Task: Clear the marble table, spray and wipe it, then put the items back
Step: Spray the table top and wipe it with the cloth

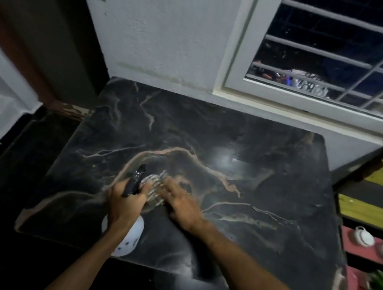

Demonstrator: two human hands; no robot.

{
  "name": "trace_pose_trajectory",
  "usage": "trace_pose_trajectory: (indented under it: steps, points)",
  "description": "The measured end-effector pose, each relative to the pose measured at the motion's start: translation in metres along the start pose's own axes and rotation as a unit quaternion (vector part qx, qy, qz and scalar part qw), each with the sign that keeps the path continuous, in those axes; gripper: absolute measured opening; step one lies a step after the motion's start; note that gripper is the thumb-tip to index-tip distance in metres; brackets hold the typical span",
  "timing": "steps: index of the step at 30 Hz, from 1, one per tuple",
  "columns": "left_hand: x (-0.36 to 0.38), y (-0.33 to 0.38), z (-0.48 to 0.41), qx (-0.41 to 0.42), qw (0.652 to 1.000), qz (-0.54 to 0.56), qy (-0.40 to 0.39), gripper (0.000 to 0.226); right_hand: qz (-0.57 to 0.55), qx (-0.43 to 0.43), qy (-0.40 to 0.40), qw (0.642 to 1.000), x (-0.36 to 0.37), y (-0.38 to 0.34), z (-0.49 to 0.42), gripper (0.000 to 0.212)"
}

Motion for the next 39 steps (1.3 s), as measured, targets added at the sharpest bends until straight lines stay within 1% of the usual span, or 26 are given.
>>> trace_pose_trajectory:
  steps: [1, 2, 3, 4, 5, 6, 7, 9, 10, 11, 12, 14, 15, 16, 18, 19, 20, 21, 23, 24, 25, 28, 29, 31, 34, 39]
  points:
    - [0.008, 0.004, 0.009, -0.005, 1.000, 0.012, -0.010, 0.036, 0.003, 0.044, 0.034, 0.998, -0.017, 0.031, 0.021, 0.082]
    - [0.016, 0.009, 0.018, -0.009, 1.000, 0.020, -0.018, 0.035, -0.002, 0.119, 0.079, 0.990, -0.038, 0.064, 0.041, 0.081]
    - [0.027, 0.016, 0.032, -0.006, 0.999, 0.023, -0.028, 0.034, -0.010, 0.208, 0.140, 0.968, -0.060, 0.099, 0.068, 0.078]
    - [0.036, 0.024, 0.045, -0.004, 0.999, 0.018, -0.035, 0.033, -0.034, 0.289, 0.203, 0.935, -0.080, 0.123, 0.095, 0.073]
    - [0.045, 0.031, 0.057, -0.002, 0.999, 0.017, -0.043, 0.032, -0.066, 0.340, 0.237, 0.908, -0.090, 0.134, 0.119, 0.064]
    - [0.056, 0.038, 0.071, -0.003, 0.998, 0.017, -0.052, 0.032, -0.085, 0.347, 0.240, 0.903, -0.094, 0.128, 0.136, 0.056]
    - [0.067, 0.043, 0.084, -0.007, 0.998, 0.020, -0.063, 0.031, -0.077, 0.306, 0.215, 0.924, -0.091, 0.111, 0.150, 0.053]
    - [0.096, 0.057, 0.115, -0.006, 0.997, 0.018, -0.079, 0.032, -0.033, 0.168, 0.107, 0.979, -0.071, 0.081, 0.192, 0.058]
    - [0.106, 0.062, 0.126, -0.001, 0.996, 0.010, -0.084, 0.033, -0.009, 0.116, 0.069, 0.991, -0.065, 0.079, 0.210, 0.061]
    - [0.115, 0.066, 0.137, 0.007, 0.996, 0.008, -0.089, 0.034, -0.001, 0.108, 0.072, 0.992, -0.071, 0.091, 0.226, 0.063]
    - [0.125, 0.073, 0.150, 0.016, 0.995, 0.002, -0.098, 0.034, -0.007, 0.160, 0.103, 0.982, -0.084, 0.115, 0.245, 0.066]
    - [0.146, 0.086, 0.178, 0.033, 0.993, -0.002, -0.115, 0.038, -0.049, 0.324, 0.190, 0.925, -0.116, 0.165, 0.290, 0.074]
    - [0.158, 0.091, 0.192, 0.044, 0.991, 0.002, -0.124, 0.042, -0.051, 0.360, 0.202, 0.910, -0.123, 0.174, 0.311, 0.077]
    - [0.165, 0.095, 0.200, 0.056, 0.990, 0.007, -0.131, 0.045, -0.045, 0.347, 0.180, 0.919, -0.123, 0.167, 0.321, 0.078]
    - [0.184, 0.099, 0.220, 0.070, 0.987, -0.001, -0.147, 0.048, -0.028, 0.249, 0.115, 0.961, -0.106, 0.142, 0.347, 0.071]
    - [0.194, 0.101, 0.232, 0.075, 0.985, -0.005, -0.158, 0.046, -0.032, 0.205, 0.100, 0.973, -0.099, 0.136, 0.364, 0.066]
    - [0.201, 0.106, 0.242, 0.078, 0.983, -0.011, -0.167, 0.045, -0.046, 0.201, 0.098, 0.974, -0.103, 0.137, 0.378, 0.064]
    - [0.207, 0.108, 0.252, 0.084, 0.982, -0.017, -0.171, 0.043, -0.060, 0.237, 0.117, 0.963, -0.110, 0.149, 0.388, 0.065]
    - [0.219, 0.109, 0.271, 0.092, 0.979, -0.020, -0.179, 0.041, -0.065, 0.346, 0.180, 0.919, -0.128, 0.181, 0.409, 0.069]
    - [0.223, 0.110, 0.280, 0.091, 0.978, -0.017, -0.187, 0.041, -0.055, 0.377, 0.197, 0.903, -0.134, 0.185, 0.418, 0.070]
    - [0.228, 0.110, 0.289, 0.091, 0.977, -0.016, -0.195, 0.040, -0.042, 0.377, 0.195, 0.905, -0.134, 0.182, 0.428, 0.070]
    - [0.237, 0.106, 0.308, 0.090, 0.972, -0.020, -0.214, 0.041, -0.016, 0.294, 0.140, 0.945, -0.115, 0.160, 0.449, 0.078]
    - [0.238, 0.104, 0.311, 0.088, 0.971, -0.025, -0.220, 0.041, -0.022, 0.277, 0.135, 0.951, -0.116, 0.160, 0.450, 0.079]
    - [0.239, 0.096, 0.314, 0.085, 0.969, -0.036, -0.229, 0.040, -0.017, 0.294, 0.158, 0.943, -0.130, 0.178, 0.435, 0.071]
    - [0.232, 0.087, 0.315, 0.075, 0.969, -0.048, -0.230, 0.044, -0.043, 0.391, 0.182, 0.901, -0.147, 0.201, 0.408, 0.068]
    - [0.210, 0.063, 0.314, 0.055, 0.972, -0.085, -0.210, 0.053, -0.031, 0.395, 0.204, 0.895, -0.125, 0.166, 0.420, 0.076]
Point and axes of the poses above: each hand's wrist, its own z-axis away from the middle knuckle, its own x-axis out of the palm, y = z × x, the point moved 4 cm from there along -z, towards the middle knuckle, and after that the axes turned 3 degrees about -z, right-handed, at the moved point
